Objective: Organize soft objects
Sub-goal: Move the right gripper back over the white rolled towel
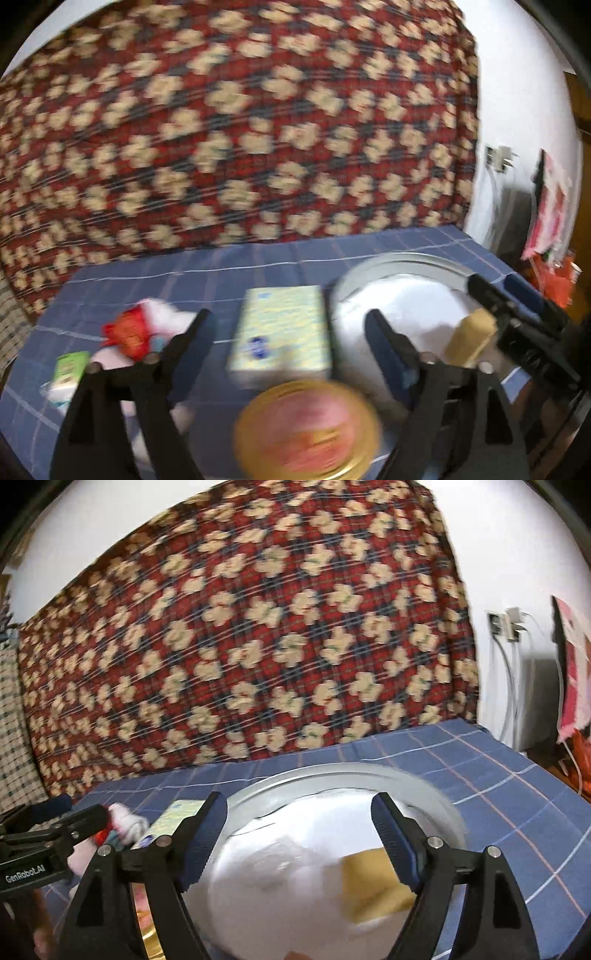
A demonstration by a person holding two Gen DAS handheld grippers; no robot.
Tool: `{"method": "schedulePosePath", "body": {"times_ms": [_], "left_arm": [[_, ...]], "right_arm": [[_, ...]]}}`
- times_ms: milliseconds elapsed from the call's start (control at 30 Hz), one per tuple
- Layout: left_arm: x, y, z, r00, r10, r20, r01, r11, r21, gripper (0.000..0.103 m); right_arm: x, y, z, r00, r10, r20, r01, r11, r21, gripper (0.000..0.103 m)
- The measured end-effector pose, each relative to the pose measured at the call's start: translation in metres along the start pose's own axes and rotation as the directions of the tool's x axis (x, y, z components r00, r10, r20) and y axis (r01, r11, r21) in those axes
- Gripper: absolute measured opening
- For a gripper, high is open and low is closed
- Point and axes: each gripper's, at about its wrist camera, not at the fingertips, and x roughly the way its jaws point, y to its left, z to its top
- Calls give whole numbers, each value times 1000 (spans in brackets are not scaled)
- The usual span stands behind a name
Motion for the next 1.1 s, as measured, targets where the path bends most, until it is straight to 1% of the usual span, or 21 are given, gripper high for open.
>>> {"method": "schedulePosePath", "body": {"times_ms": [100, 200, 233, 300, 400, 500, 567, 600, 633, 667, 733, 800, 867, 933, 1033, 1100], "left_arm": [[-15, 43, -15, 995, 95, 19, -94, 995, -42, 90], [-25, 80, -31, 987, 161, 7, -160, 985, -72, 92], [-26, 94, -36, 982, 190, 1, -189, 979, -82, 93], [-29, 118, -48, 965, 263, -9, -263, 960, -97, 93], [-31, 150, -63, 947, 319, -33, -320, 937, -140, 93], [-32, 181, -77, 932, 356, -70, -362, 913, -189, 93], [-31, 196, -85, 925, 369, -91, -380, 899, -219, 93], [-31, 203, -88, 923, 372, -101, -385, 893, -233, 93], [-29, 207, -91, 921, 374, -112, -390, 888, -243, 93], [-28, 209, -92, 919, 375, -118, -393, 886, -247, 93], [-27, 214, -97, 917, 378, -126, -398, 881, -255, 93], [-27, 218, -100, 919, 374, -127, -394, 880, -264, 93], [-26, 221, -101, 918, 374, -130, -396, 878, -270, 93], [-24, 226, -103, 920, 367, -136, -391, 877, -278, 93], [-23, 231, -105, 920, 368, -137, -393, 874, -287, 93], [-21, 232, -106, 923, 357, -142, -384, 877, -290, 93]], "right_arm": [[-1, 29, -7, 998, 68, -13, -68, 996, -58, 82], [2, 60, -15, 990, 133, -43, -137, 984, -116, 82], [3, 71, -19, 986, 158, -53, -164, 977, -133, 82], [4, 94, -28, 977, 198, -74, -208, 963, -173, 82], [7, 129, -41, 962, 246, -116, -267, 936, -229, 82], [11, 159, -52, 939, 300, -171, -337, 904, -265, 82], [12, 180, -60, 927, 319, -198, -367, 879, -304, 83], [11, 189, -63, 923, 323, -207, -377, 868, -324, 88], [12, 199, -66, 914, 339, -223, -399, 853, -336, 91], [14, 207, -69, 899, 363, -247, -430, 839, -334, 92], [19, 221, -75, 879, 377, -292, -462, 825, -325, 92], [26, 234, -81, 875, 364, -320, -465, 819, -338, 92], [33, 244, -86, 872, 344, -348, -460, 817, -347, 92], [44, 250, -90, 873, 310, -377, -444, 827, -346, 92], [59, 256, -95, 866, 265, -424, -422, 842, -336, 92], [64, 257, -97, 860, 256, -442, -419, 849, -323, 92]]}}
